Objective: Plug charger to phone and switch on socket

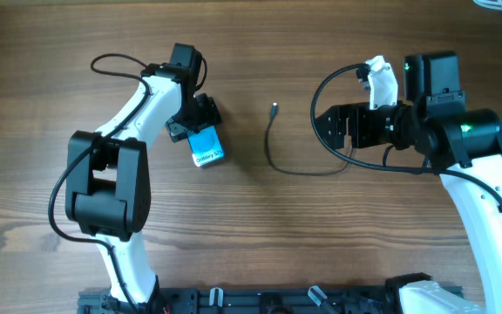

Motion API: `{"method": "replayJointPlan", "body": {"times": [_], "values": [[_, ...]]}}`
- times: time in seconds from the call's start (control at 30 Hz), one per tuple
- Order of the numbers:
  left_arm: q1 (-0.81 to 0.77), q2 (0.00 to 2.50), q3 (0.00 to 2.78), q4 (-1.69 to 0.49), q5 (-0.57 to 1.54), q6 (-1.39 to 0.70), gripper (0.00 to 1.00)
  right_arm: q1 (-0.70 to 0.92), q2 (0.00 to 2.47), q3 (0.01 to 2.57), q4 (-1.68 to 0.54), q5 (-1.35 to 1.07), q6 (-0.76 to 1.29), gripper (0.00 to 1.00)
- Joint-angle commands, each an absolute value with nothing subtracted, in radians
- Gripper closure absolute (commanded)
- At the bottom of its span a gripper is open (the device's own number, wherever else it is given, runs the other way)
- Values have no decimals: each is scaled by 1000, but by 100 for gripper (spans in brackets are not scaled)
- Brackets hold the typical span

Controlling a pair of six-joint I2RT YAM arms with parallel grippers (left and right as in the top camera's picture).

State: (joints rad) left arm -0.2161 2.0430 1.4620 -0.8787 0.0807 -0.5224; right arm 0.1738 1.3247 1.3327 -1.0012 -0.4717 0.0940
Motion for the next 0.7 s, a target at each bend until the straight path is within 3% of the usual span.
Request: {"method": "replayJointPlan", "body": {"times": [0.0, 0.27, 0.67], "values": [[-210, 1999, 1489, -881, 105, -537, 23, 176, 1334, 1348, -995, -495, 107, 0], [-198, 1995, 1489, -879, 167, -570, 24, 176, 1334, 1348, -997, -495, 108, 0], [-187, 2002, 1399, -815, 21, -585, 24, 176, 1334, 1348, -1013, -488, 107, 0]]}}
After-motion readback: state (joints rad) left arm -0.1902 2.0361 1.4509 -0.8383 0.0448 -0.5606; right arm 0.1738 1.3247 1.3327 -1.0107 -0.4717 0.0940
